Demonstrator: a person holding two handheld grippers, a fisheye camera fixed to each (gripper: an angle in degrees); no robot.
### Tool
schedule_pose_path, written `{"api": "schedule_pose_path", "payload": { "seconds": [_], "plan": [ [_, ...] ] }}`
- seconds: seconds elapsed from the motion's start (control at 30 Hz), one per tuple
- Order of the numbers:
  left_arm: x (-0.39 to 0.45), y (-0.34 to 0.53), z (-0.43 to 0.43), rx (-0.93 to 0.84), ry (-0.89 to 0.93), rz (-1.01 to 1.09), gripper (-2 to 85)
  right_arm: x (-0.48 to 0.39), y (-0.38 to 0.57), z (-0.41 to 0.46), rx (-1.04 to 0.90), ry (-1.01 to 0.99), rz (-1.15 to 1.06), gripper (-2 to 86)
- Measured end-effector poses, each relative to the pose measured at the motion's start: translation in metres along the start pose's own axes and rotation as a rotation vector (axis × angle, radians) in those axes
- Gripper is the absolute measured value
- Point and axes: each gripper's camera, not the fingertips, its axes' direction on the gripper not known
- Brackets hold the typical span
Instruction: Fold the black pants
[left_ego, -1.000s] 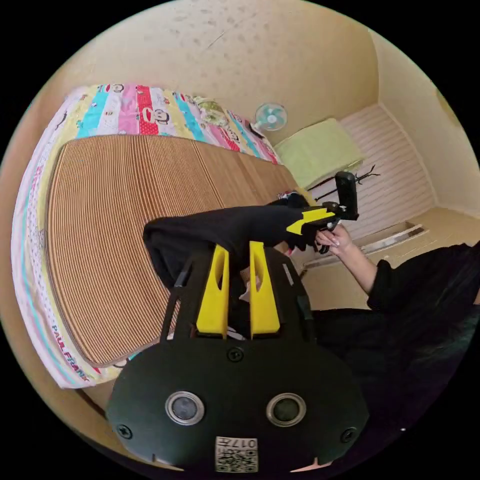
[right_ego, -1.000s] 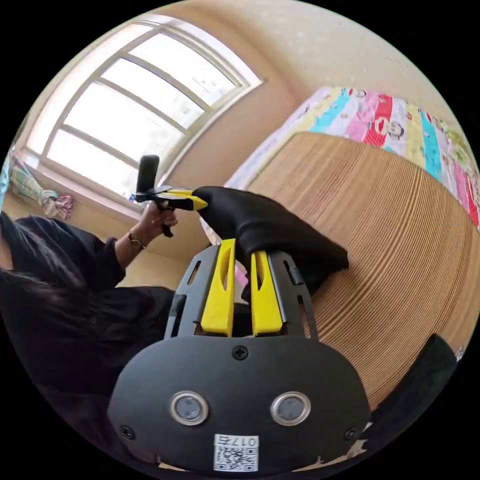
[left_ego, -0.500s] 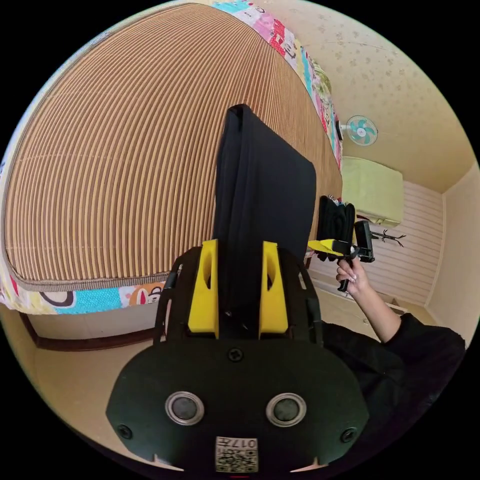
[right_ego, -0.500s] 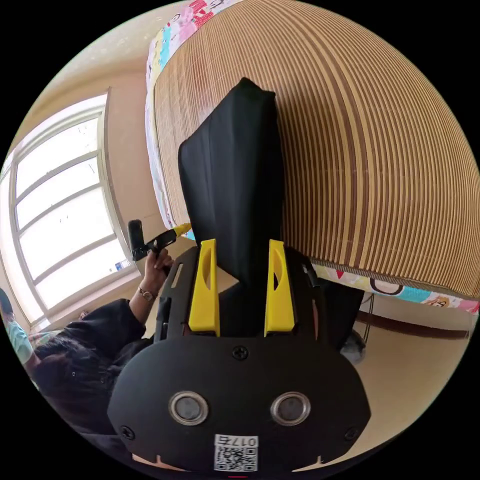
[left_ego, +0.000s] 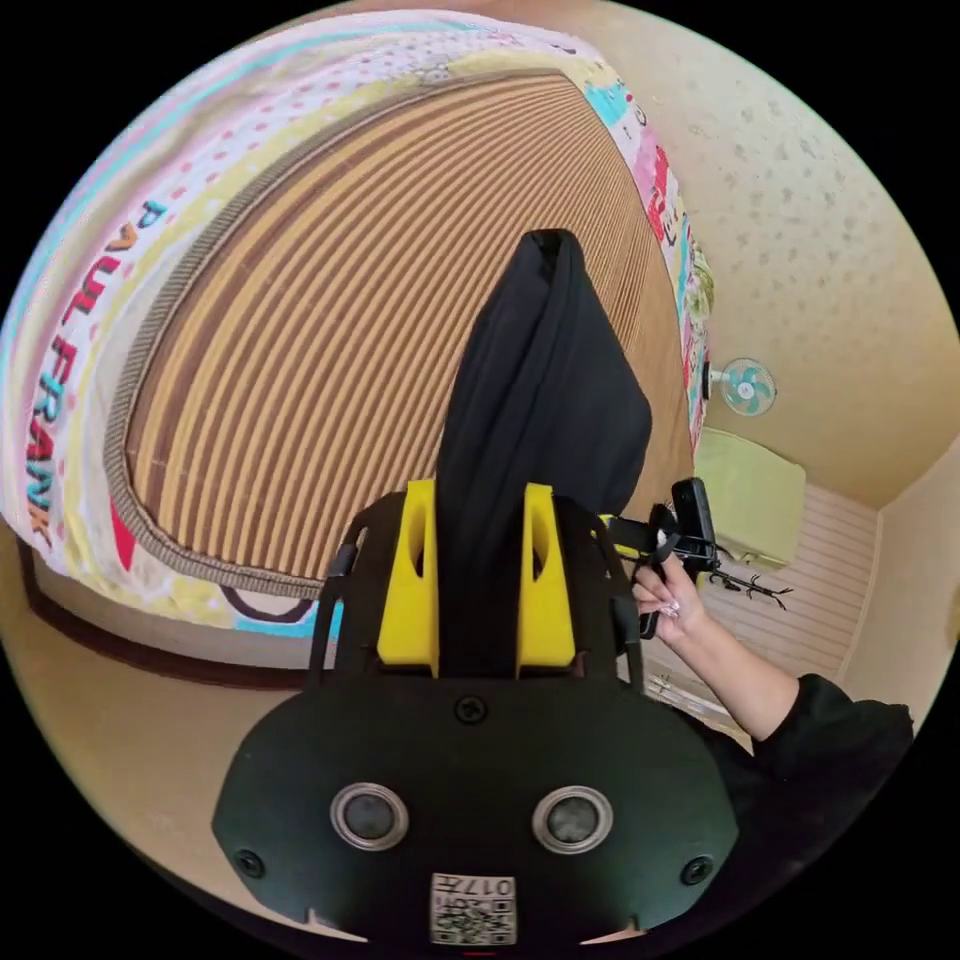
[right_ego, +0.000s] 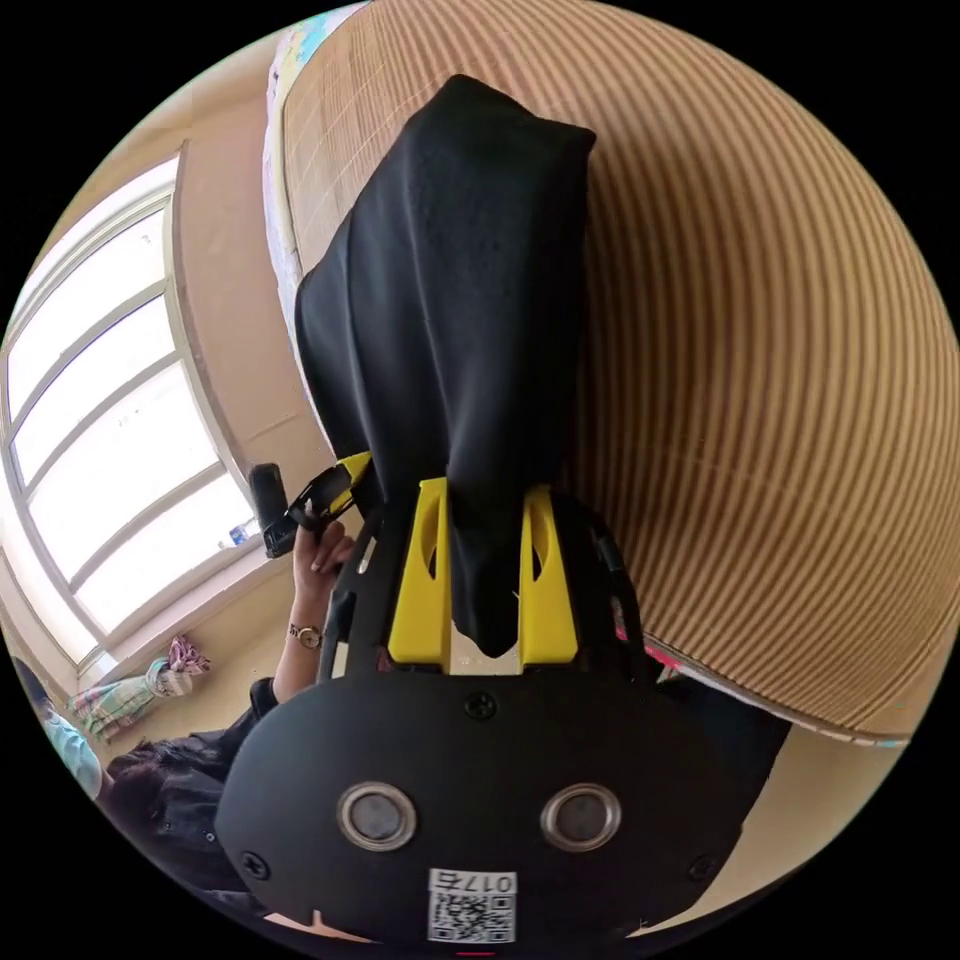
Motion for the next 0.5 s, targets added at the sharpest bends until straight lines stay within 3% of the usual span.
{"api": "schedule_pose_path", "payload": {
  "seconds": [0.13,0.27,0.4,0.5],
  "plan": [
    [-0.058,-0.015,-0.097,0.23,-0.144,-0.164,14.0,-0.07,-0.053,0.069,-0.123,-0.158,-0.069,10.0],
    [-0.056,0.023,-0.163,0.466,-0.251,-0.217,10.4,-0.13,-0.048,0.1,-0.259,-0.136,-0.174,6.1],
    [-0.008,0.059,-0.12,0.453,-0.347,-0.138,8.7,-0.143,-0.002,0.083,-0.346,0.037,-0.366,2.2],
    [0.055,0.088,-0.025,0.355,-0.379,0.004,4.7,-0.111,0.056,0.04,-0.358,0.237,-0.484,1.3]
  ]
}}
